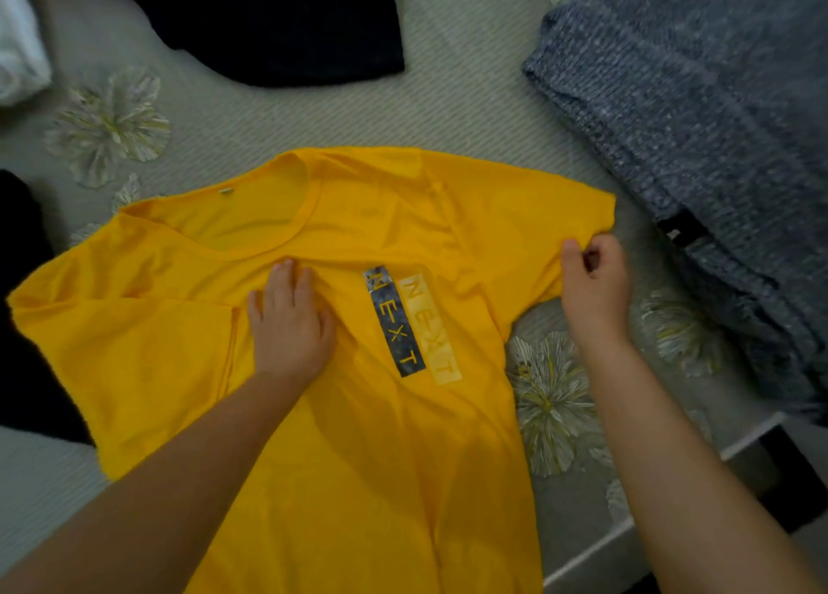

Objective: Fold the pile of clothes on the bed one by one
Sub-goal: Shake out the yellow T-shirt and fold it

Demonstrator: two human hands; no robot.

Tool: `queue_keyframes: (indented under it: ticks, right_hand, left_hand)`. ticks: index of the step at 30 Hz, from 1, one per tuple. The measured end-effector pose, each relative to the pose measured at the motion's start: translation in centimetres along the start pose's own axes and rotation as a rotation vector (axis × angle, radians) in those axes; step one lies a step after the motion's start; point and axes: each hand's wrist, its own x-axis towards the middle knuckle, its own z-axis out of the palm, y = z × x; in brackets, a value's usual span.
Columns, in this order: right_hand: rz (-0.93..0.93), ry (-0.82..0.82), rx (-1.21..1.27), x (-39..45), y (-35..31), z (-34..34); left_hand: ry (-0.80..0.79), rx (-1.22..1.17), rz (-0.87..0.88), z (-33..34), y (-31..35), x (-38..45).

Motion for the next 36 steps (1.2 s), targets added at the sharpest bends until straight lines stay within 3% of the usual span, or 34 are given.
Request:
queue_keyframes:
  ticks: [4, 7, 10, 14, 16, 18, 20, 23, 25, 28, 32, 36]
  right_hand:
    - [-0.072, -0.013, 0.075, -0.6, -0.3, -0.4]
    - [-0.052, 0.023, 0.135, -0.8, -0.1, -0.6]
    - [-0.137, 0.035, 0.134, -1.1, -0.9, -0.9]
    - [-0.635, -0.011, -0.072, -4.3, -3.2, 0.7]
    - [-0.885, -0.222, -0.173, -6.9, -3.1, 2.2]
    - [-1.026, -0.444, -0.305, -9.4, -2.1, 3.3]
    - [-1.025, -0.538, -0.371, -11.1, -0.5, 3.4]
    - [-0.924, -0.4, -0.372, -10.9, 1.3, 2.3]
    - [-0.786, -0.27, -0.458, -10.0, 1.7, 1.7]
    - [-0.6, -0.191, -0.544, -8.6, 1.4, 2.2]
    - [-0.669, -0.181, -0.52, -7.8, 1.0, 3.3]
    - [-0.688, -0.09, -0.55, -7.9, 1.8, 3.3]
  left_hand:
    - [0.135, -0.052, 0.471, -2.6, 4.3, 3.5]
    - [-0.012, -0.002, 0.608, -2.7, 9.1, 7.5]
    - [-0.054, 0.126, 0.516, -1.5, 10.8, 11.1]
    - [-0.005, -0.138, 0.427, -3.3, 10.2, 12.8]
    - [0.038, -0.289, 0.314, -4.4, 8.8, 12.4]
    - [-0.02, -0.493, 0.152, -5.2, 6.9, 11.6]
    - [-0.124, -0.717, -0.046, -5.7, 5.1, 10.6]
    - [-0.241, -0.824, -0.246, -5.5, 3.5, 9.6]
    - [-0.263, -0.774, -0.208, -4.9, 3.7, 9.1]
    - [-0.188, -0.483, -0.064, -3.6, 4.8, 8.9]
    - [-0.049, -0.419, -0.046, -2.9, 7.2, 9.8]
    - [-0.031, -0.425, 0.005, -2.5, 9.2, 11.9]
